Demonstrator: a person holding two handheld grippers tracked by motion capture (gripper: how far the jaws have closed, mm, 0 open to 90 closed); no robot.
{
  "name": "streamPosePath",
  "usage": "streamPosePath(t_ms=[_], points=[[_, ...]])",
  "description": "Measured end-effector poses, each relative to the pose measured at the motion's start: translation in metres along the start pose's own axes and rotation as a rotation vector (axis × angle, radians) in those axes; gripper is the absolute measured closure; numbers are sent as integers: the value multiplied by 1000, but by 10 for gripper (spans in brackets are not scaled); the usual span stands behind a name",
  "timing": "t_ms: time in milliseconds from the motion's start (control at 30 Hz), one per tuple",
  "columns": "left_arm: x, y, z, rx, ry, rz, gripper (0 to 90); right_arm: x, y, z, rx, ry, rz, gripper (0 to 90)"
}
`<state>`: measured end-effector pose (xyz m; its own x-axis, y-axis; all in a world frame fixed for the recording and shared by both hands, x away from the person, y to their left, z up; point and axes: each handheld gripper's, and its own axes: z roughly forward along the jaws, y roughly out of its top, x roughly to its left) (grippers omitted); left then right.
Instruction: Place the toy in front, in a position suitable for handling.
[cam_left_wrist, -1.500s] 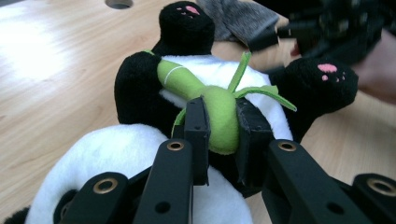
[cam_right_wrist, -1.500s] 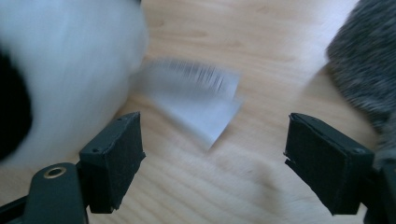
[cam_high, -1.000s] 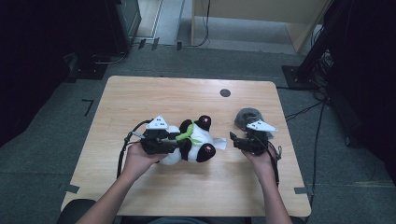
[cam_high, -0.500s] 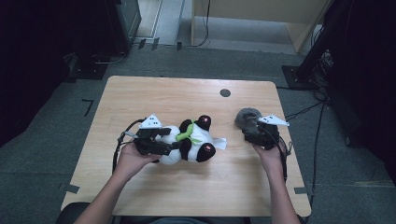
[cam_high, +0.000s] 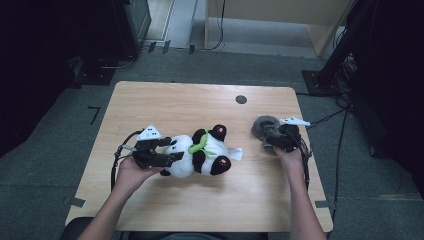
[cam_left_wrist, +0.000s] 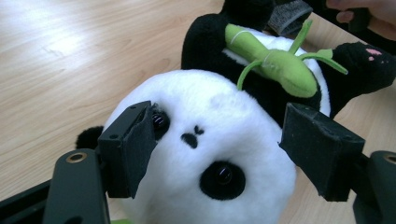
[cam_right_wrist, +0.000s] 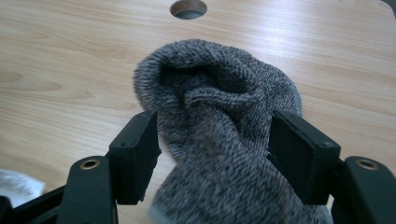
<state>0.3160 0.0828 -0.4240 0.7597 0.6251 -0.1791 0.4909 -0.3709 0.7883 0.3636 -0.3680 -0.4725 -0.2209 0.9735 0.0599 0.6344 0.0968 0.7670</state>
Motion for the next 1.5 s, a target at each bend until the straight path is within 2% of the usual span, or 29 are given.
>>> streamPosePath(t_ms=[33,133,300,400,500,633,733,800,900,1033,1133,1200,1267,1300,1333,1367,1500], points=[[1,-1,-1,-9,10,6,258,-1,0,4,6,-2,-6,341],[6,-4,-3,-9,5,-16,259,-4,-2,15,48,-19,-9,341],[9,-11,-1,-22,-7,-40,256,-12,-7,28,100,5,19,427],[9,-15,4,-13,-5,-41,255,-16,-8,32,122,12,39,472],[9,-19,6,-33,0,-36,247,-17,-9,34,121,-4,17,521],[8,-20,0,-20,11,-37,237,-16,-10,35,118,-19,-9,555],[9,-20,-4,-38,8,-41,240,-17,-11,35,114,-17,-6,556],[12,-23,-1,-29,-16,-60,218,-16,-11,35,113,-18,-8,555],[9,-27,4,4,4,-62,185,-16,-11,35,113,-19,-9,545],[4,-30,0,-23,6,-50,168,-16,-12,35,111,-16,-8,534],[4,-37,7,-11,-1,-58,131,-16,-12,36,110,-19,-12,528],[5,-41,12,-20,15,-37,100,-15,-12,36,111,-21,-13,524],[8,-46,16,-38,4,-11,68,-15,-12,37,111,-21,-18,512],[9,-47,19,-21,8,-7,35,-15,-12,37,111,-21,-22,507],[11,-49,23,6,3,-19,4,-14,-12,37,111,-23,-28,503],[14,-51,25,12,-21,-37,0,-14,-12,37,112,-26,-31,499],[16,-52,27,-15,-13,-66,0,-11,-12,39,115,-47,-63,508]])
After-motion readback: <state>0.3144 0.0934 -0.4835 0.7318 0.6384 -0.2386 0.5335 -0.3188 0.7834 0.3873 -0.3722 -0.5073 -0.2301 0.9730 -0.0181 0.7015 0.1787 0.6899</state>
